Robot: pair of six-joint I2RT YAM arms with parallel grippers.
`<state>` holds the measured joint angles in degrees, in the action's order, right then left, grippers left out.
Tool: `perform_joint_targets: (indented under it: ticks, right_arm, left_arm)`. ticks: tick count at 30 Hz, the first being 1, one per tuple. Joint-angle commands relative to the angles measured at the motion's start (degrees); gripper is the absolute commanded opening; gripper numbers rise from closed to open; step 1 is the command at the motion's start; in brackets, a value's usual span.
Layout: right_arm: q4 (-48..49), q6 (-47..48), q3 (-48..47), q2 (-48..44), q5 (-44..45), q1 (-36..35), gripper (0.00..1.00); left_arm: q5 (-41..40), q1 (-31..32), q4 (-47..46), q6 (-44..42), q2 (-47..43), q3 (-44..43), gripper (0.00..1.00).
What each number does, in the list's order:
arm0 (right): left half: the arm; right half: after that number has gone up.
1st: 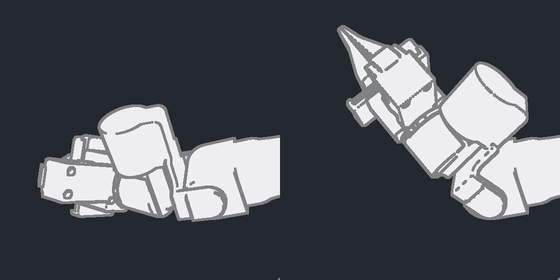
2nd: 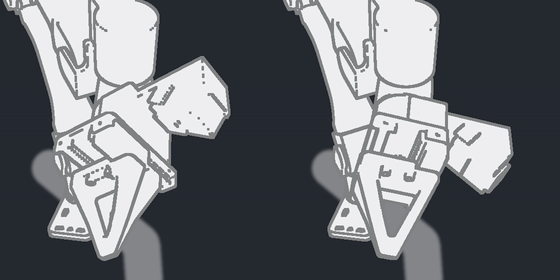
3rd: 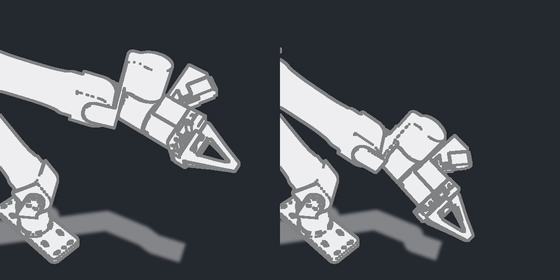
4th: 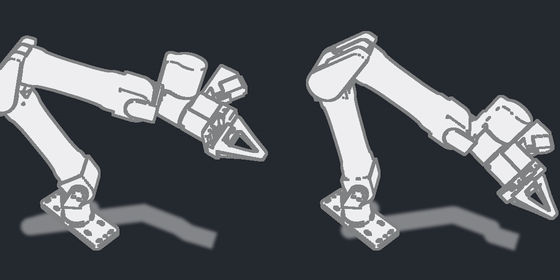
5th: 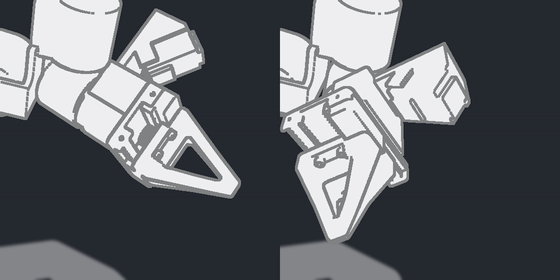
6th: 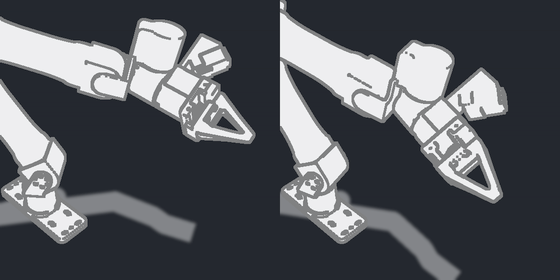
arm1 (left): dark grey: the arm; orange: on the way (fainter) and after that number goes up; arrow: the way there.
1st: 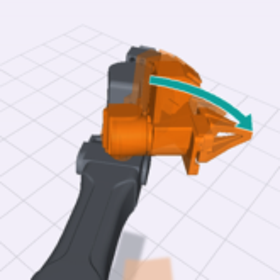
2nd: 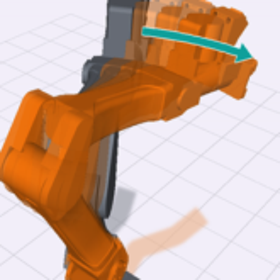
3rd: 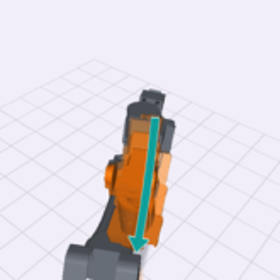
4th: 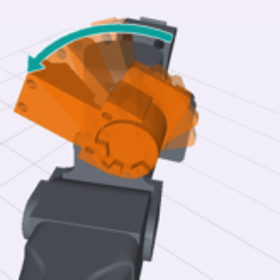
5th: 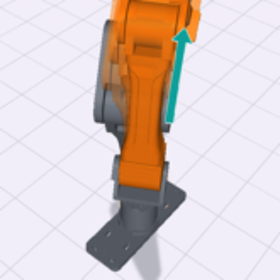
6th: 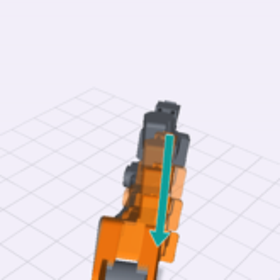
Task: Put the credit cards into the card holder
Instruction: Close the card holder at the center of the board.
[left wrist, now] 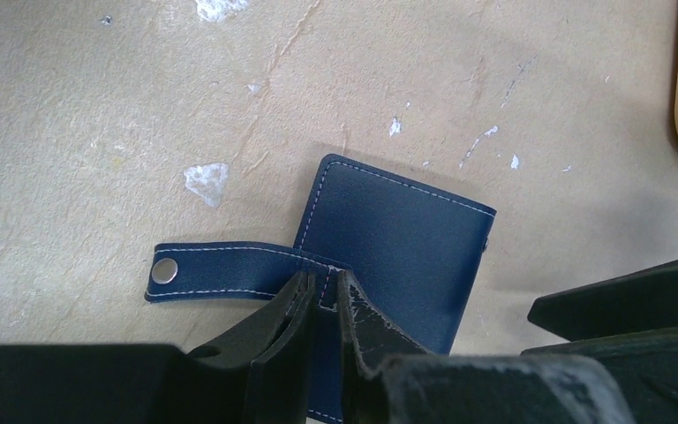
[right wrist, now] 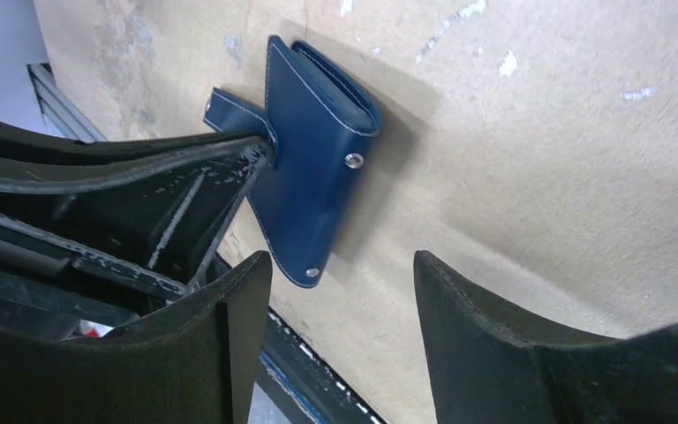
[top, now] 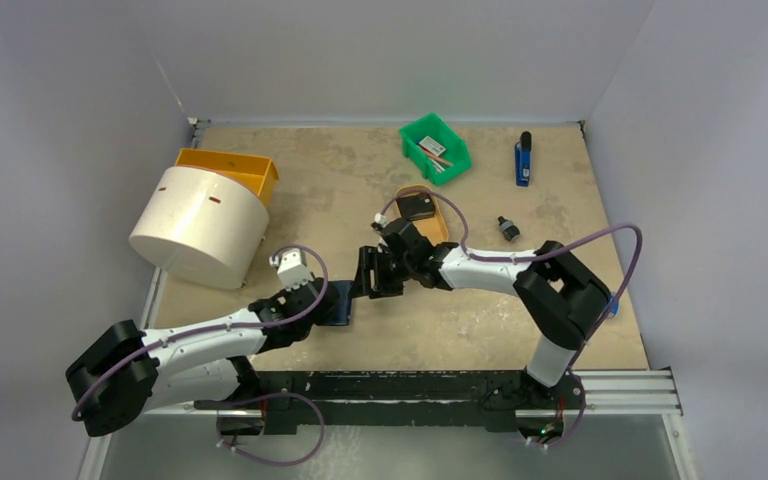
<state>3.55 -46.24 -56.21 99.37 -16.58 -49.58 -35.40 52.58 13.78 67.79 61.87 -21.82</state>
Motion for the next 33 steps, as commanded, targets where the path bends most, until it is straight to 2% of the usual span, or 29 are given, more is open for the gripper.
perform_joint_targets:
  ticks: [1,11,21,27,33]
  right_arm:
    - [9.3,-3.6,2.4,0.1,-7.2,0.7,0.63]
    - [22.7,-14.1,8.2,3.0,-10.6,0.8,0.61]
    - [38.0,-27.9,14.1,6.9,-7.7,0.1,0.58]
    - [37.9,-29.8,12.4,9.5,-8.2,-1.4,0.56]
    - [37.8,-30.3,10.7,11.5,-9.2,-2.3,0.50]
  left_arm:
    - [-0.9,0.0,3.2,1.1,0.9,1.8,0.15]
    - [-0.5,0.0,2.7,2.0,-1.2,3.1,0.14]
    - [-0.5,0.0,2.5,2.1,-2.5,3.2,0.14]
    - [-0.5,0.0,2.4,2.5,-2.5,3.4,0.14]
    - [-0.1,0.0,1.7,2.6,-2.6,3.5,0.14]
